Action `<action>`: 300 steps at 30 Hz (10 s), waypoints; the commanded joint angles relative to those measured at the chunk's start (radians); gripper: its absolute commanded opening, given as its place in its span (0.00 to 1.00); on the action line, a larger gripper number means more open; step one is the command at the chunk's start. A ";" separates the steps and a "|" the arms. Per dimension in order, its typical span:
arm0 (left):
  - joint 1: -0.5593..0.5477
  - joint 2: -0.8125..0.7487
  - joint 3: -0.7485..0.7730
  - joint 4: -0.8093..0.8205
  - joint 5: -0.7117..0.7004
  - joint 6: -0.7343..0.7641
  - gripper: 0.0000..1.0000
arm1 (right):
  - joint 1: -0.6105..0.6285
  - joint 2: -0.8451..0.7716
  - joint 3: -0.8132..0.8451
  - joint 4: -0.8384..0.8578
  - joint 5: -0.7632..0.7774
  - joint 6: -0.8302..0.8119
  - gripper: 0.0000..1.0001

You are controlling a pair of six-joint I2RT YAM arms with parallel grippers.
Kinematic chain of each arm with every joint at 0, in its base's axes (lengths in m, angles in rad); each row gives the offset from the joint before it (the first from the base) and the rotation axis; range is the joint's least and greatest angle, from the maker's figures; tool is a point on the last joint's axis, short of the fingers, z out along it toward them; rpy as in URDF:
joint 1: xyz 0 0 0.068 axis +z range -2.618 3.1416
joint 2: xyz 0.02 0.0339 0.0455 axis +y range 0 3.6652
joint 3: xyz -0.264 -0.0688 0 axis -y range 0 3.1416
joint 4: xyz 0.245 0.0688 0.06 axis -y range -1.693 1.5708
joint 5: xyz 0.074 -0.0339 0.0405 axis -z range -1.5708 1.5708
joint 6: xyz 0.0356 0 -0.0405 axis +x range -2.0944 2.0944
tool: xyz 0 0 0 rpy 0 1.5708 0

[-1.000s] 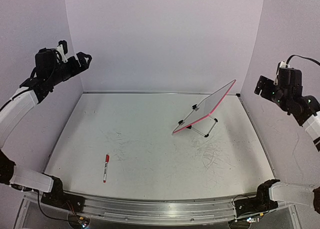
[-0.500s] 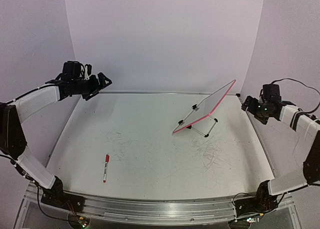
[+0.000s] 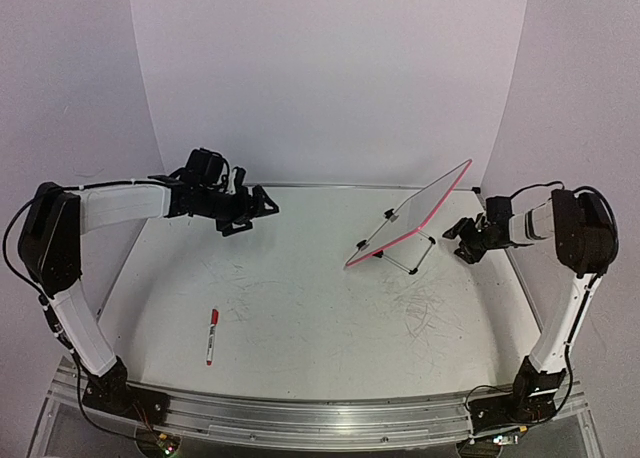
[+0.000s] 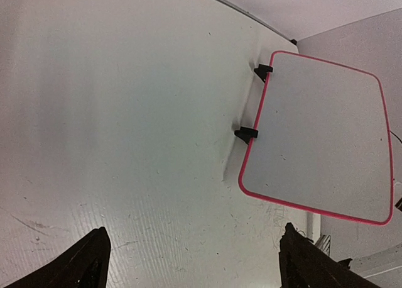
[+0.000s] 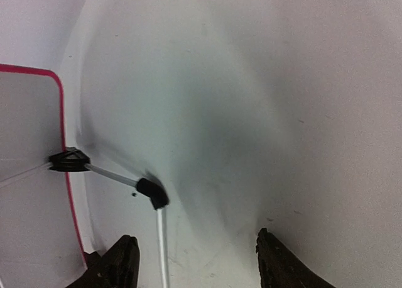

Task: Write a sentence on the whiteboard
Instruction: Adjust the whiteboard stand at the center of the board, then move the whiteboard stand to the center of the board.

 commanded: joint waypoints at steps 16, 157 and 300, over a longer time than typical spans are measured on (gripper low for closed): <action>-0.141 0.623 0.520 0.184 0.150 -0.067 0.60 | 0.086 0.242 0.212 0.140 -0.142 -0.018 0.47; -0.167 0.786 0.565 0.387 -0.007 1.075 0.34 | 0.109 -0.705 -0.335 -0.273 0.128 -0.294 0.73; -0.117 -0.515 -0.350 0.279 -0.354 0.216 0.90 | 0.832 -0.373 -0.425 0.038 0.617 -0.345 0.00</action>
